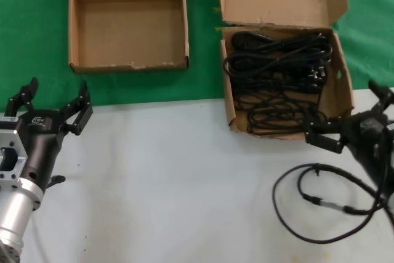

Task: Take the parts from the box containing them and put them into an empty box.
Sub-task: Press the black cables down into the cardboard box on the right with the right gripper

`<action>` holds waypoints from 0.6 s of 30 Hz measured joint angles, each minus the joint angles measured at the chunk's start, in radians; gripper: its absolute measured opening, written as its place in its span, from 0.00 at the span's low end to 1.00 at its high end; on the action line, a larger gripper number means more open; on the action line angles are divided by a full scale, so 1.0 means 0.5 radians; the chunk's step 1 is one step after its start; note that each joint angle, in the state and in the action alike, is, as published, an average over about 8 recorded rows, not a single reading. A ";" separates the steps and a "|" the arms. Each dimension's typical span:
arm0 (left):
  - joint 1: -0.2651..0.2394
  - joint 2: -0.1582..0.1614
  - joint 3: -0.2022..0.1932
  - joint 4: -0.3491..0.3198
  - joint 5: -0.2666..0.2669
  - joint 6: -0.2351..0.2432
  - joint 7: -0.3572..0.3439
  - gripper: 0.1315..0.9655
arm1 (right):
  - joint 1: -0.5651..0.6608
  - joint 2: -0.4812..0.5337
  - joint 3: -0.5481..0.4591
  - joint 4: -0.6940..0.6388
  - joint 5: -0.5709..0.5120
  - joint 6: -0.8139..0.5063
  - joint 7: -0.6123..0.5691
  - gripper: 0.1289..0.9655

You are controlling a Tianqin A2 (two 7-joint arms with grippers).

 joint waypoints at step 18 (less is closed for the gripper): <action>0.000 0.000 0.000 0.000 0.000 0.000 -0.001 0.24 | 0.793 0.894 -0.859 -0.055 -0.212 -0.265 -0.233 1.00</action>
